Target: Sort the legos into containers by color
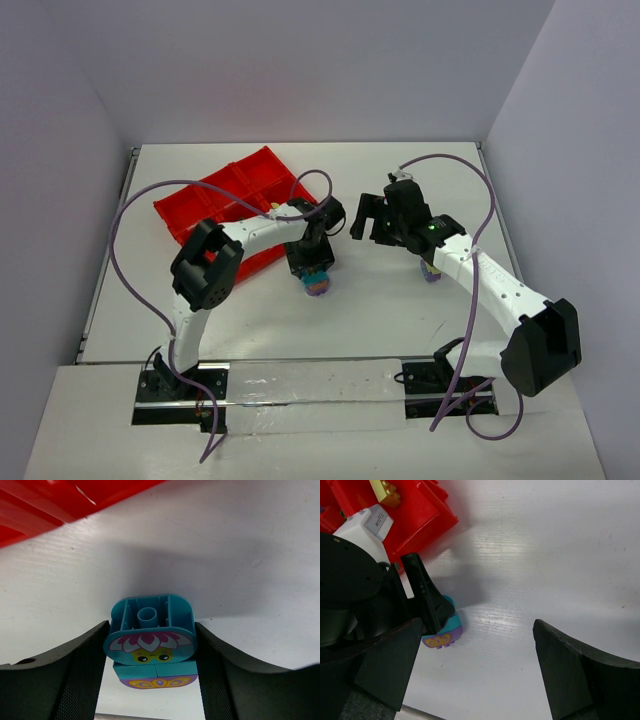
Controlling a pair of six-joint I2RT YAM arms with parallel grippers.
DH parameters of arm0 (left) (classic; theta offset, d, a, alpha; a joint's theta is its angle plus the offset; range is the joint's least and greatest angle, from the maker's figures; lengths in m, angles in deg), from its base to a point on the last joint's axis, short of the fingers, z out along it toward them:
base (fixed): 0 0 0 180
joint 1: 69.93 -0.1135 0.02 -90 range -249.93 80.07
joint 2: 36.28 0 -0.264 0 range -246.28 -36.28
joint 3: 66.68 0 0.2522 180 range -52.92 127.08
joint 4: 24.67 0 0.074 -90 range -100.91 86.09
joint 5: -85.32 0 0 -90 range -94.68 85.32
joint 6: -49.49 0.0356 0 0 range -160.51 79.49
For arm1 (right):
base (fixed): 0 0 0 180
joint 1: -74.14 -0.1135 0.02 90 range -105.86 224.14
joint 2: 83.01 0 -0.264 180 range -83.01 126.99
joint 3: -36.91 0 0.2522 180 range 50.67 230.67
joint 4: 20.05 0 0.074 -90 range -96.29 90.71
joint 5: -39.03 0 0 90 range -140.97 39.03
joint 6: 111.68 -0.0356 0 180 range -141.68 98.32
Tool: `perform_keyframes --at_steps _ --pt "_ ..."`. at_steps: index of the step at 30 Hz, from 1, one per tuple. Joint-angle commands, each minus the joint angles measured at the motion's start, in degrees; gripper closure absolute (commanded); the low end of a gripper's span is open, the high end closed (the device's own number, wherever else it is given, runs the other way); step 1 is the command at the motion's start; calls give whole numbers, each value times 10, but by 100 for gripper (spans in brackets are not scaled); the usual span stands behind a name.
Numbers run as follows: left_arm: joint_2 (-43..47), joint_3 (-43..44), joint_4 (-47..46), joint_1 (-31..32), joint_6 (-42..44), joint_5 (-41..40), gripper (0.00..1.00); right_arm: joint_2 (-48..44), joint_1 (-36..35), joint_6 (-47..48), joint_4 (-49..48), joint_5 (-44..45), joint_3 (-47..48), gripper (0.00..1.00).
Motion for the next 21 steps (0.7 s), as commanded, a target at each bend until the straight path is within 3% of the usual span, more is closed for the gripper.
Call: perform_keyframes --at_steps 1,6,12,21 --pt "66 23 4 -25 29 2 100 -20 5 2 -9 -16 19 2" --pt "112 34 -24 -56 48 39 100 -37 28 2 -36 -80 0 2" --pt "161 17 -117 -96 21 140 100 -47 48 -43 -193 -251 -80 3" --pt "168 11 -142 -99 -1 181 100 8 -1 -76 -295 -258 -84 3"
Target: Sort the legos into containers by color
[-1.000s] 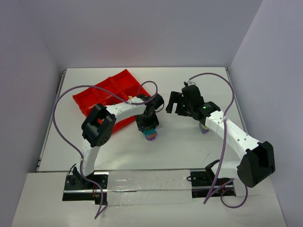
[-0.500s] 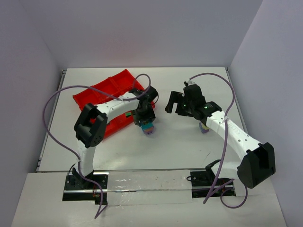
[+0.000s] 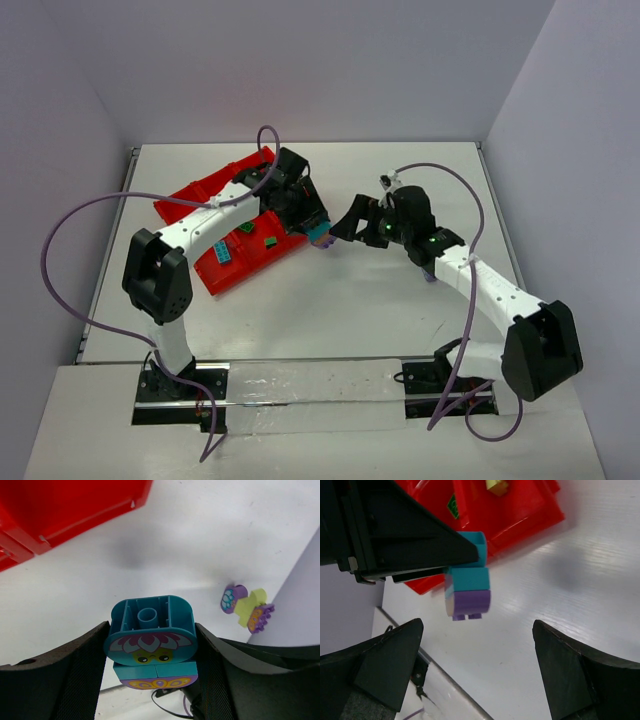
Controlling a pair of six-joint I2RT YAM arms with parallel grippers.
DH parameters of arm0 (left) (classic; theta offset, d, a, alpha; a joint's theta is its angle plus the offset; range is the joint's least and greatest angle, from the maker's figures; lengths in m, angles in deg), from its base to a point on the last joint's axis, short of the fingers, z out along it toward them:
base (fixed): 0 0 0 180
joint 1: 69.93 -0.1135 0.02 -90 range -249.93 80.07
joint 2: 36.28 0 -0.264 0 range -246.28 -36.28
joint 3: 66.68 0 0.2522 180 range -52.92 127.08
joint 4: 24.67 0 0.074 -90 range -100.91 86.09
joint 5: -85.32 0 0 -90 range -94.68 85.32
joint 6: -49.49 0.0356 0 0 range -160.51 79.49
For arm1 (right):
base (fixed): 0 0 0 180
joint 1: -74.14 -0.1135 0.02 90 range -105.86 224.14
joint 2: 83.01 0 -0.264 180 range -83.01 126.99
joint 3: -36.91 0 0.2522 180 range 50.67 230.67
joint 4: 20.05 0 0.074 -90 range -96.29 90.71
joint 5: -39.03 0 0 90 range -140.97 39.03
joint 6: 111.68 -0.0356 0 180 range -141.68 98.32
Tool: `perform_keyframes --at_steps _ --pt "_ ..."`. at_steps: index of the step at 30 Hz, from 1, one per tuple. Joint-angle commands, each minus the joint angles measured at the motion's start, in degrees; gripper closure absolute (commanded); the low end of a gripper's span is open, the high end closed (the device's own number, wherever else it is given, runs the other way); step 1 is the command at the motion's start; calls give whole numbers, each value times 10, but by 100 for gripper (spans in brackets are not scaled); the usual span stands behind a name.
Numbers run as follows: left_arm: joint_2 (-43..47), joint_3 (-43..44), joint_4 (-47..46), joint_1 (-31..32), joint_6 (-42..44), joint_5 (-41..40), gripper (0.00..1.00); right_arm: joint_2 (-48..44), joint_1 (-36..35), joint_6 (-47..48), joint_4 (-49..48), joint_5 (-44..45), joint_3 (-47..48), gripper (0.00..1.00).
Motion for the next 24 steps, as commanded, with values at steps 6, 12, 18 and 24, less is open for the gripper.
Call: perform_keyframes --at_steps 6,12,18,24 --pt "24 4 -39 1 -15 39 100 69 -52 -43 -110 13 26 4" --pt "32 0 -37 -2 -13 39 100 86 -54 -63 -151 26 20 9" --pt "39 -6 -40 -2 -15 40 100 118 -55 -75 -175 10 38 24" --pt "43 -8 -42 -4 -16 37 100 120 -58 -80 -179 3 34 34"
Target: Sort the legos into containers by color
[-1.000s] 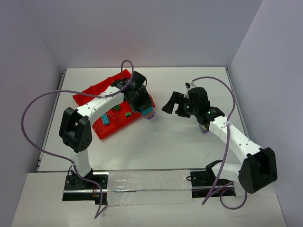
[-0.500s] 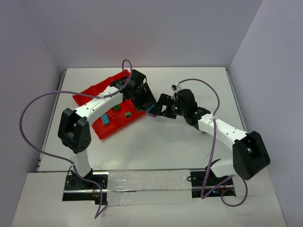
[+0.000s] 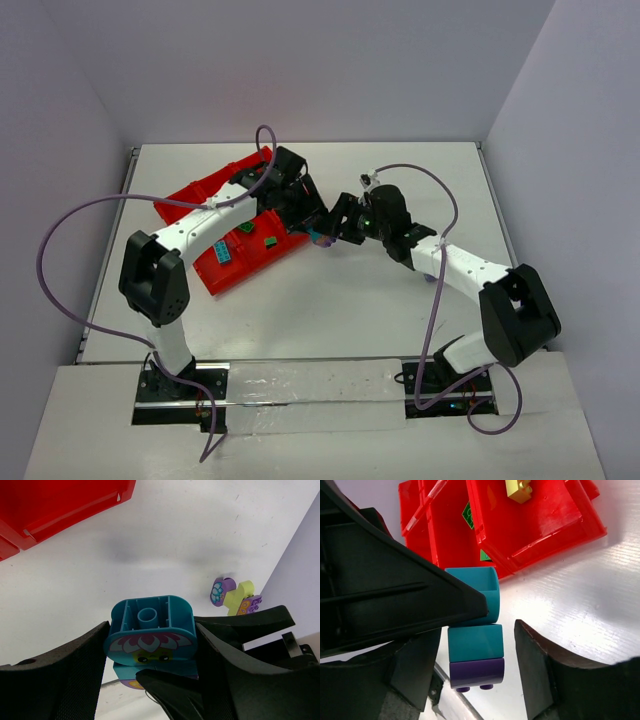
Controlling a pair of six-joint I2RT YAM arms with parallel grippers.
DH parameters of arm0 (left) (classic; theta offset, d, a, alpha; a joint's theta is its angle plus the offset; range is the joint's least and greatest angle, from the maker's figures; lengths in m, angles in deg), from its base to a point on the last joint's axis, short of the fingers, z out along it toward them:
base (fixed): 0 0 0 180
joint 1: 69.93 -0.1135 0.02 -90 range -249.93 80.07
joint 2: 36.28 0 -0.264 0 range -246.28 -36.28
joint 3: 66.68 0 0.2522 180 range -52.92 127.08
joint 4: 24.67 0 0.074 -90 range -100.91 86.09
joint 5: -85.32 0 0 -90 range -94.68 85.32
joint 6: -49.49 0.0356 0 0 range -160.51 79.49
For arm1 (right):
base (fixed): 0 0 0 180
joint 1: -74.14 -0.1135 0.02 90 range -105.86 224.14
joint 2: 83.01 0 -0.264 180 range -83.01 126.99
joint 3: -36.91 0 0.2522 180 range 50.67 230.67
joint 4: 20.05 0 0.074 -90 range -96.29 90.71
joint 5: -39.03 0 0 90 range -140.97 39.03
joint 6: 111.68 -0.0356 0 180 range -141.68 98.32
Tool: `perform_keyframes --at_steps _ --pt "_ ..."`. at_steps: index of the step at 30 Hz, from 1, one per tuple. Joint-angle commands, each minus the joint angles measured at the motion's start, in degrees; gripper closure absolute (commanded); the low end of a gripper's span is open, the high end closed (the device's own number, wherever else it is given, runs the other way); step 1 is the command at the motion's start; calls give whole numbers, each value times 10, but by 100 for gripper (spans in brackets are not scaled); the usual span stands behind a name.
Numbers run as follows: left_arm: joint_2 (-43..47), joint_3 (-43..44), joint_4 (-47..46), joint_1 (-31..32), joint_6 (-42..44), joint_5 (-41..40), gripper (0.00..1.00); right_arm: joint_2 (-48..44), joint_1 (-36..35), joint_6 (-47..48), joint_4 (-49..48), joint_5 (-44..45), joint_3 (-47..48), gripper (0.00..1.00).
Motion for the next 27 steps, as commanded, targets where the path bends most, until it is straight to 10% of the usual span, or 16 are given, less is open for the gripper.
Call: perform_keyframes --at_steps 1,16,27 --pt "29 1 -25 -3 -7 7 100 -3 -6 -7 -37 -6 18 36" --pt "39 -6 -21 -17 -12 -13 100 -47 -7 -7 -25 5 -32 100" --pt "41 -26 -43 -46 -13 -20 100 -83 -6 7 14 12 -59 100"
